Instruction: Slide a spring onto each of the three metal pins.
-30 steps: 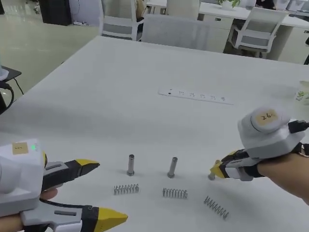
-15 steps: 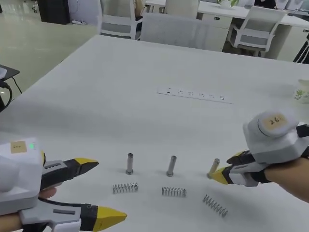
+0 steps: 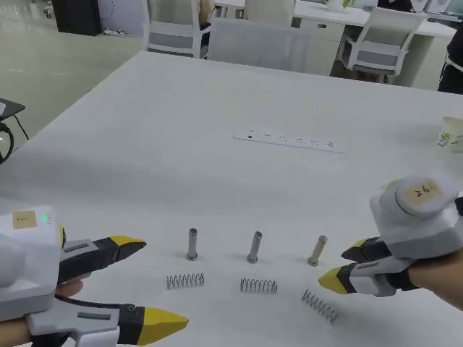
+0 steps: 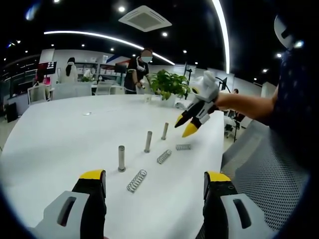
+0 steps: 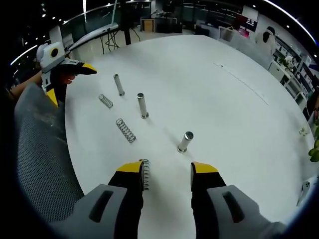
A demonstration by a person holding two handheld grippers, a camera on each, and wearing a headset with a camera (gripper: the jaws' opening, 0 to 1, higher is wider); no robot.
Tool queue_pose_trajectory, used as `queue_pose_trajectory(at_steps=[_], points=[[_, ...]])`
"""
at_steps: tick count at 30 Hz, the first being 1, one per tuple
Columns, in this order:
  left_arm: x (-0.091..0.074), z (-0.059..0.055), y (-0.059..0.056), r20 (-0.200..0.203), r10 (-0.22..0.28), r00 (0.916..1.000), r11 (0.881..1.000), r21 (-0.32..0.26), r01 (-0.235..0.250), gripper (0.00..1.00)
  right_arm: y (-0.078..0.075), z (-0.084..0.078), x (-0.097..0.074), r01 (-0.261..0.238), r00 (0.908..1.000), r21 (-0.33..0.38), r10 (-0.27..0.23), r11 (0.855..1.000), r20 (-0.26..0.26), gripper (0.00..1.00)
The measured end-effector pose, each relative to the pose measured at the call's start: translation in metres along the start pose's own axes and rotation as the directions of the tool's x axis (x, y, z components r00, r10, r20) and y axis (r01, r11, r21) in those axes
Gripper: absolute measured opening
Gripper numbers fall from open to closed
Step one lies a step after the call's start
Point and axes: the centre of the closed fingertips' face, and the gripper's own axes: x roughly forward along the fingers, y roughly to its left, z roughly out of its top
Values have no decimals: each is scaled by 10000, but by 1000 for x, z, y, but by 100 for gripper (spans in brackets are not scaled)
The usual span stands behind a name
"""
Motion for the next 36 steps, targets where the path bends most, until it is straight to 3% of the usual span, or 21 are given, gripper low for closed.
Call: queue_pose_trajectory(at_steps=[18,36], points=[[-1,0,-2,-7,-64,10000,10000,48,64,76,33,-30,9,-692,9942,-473,650,9965,-856,27],[-3,1,-3,-30,-97,9999,9999,36,97,74,36,-41,20,-774,9886,-782,664,9939,-1349,15]])
